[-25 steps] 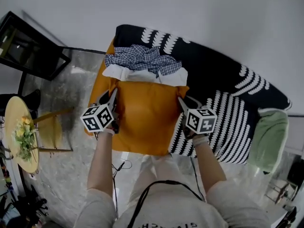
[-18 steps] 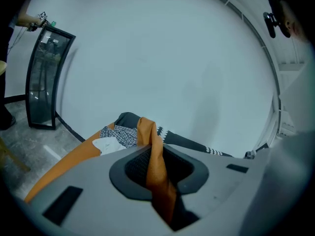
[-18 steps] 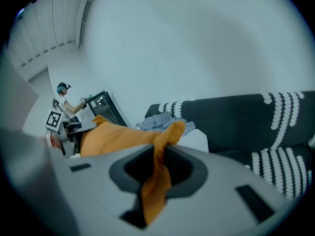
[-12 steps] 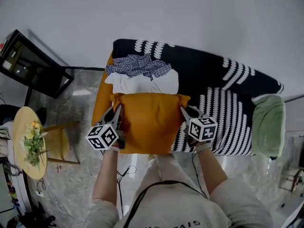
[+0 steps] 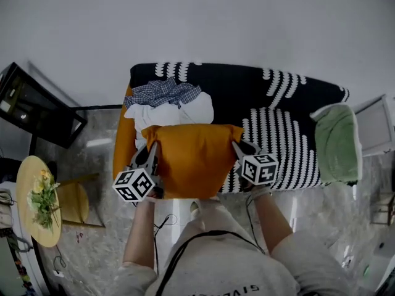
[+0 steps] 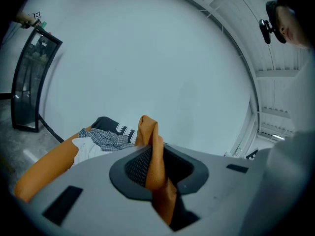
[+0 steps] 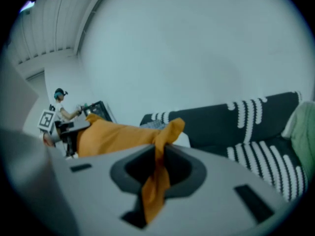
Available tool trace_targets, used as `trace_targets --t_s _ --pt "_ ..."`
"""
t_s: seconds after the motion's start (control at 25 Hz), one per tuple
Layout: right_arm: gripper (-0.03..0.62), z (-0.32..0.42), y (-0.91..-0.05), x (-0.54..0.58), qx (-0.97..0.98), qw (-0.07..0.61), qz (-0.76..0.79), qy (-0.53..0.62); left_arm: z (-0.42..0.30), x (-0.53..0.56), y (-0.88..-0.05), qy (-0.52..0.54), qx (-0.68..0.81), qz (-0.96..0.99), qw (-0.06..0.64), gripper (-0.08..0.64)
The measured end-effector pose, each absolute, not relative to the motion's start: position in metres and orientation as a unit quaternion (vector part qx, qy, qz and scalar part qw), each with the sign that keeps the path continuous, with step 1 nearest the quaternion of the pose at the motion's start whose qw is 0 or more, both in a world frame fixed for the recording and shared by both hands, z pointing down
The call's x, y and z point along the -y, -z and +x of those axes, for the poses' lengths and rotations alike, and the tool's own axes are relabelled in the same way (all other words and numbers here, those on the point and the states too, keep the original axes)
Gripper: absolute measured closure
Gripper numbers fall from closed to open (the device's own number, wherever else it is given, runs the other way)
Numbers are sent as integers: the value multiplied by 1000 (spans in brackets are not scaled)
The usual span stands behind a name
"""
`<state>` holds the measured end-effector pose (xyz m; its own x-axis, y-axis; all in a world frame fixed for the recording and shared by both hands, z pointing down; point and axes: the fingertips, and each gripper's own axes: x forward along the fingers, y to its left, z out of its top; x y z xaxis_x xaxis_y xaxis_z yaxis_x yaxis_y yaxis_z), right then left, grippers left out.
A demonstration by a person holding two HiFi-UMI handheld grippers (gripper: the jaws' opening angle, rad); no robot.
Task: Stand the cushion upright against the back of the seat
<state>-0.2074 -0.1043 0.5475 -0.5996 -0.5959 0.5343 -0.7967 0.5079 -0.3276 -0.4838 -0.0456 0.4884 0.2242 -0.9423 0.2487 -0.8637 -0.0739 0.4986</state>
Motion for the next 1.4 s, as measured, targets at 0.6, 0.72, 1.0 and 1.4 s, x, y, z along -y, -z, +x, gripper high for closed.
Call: trace_targets --t_s 0.6,0.72,1.0,1.4 --pt "526 -92 -509 103 805 134 517 -258 -376 82 -475 85 547 780 291 479" --pt "526 -66 -505 114 799 129 529 -255 -351 99 -470 87 535 788 292 479" --pt "526 -20 -506 146 810 135 517 -243 -305 142 -464 84 536 791 284 479" --pt "526 30 -502 220 821 134 507 -227 -255 203 -461 91 557 780 271 479"
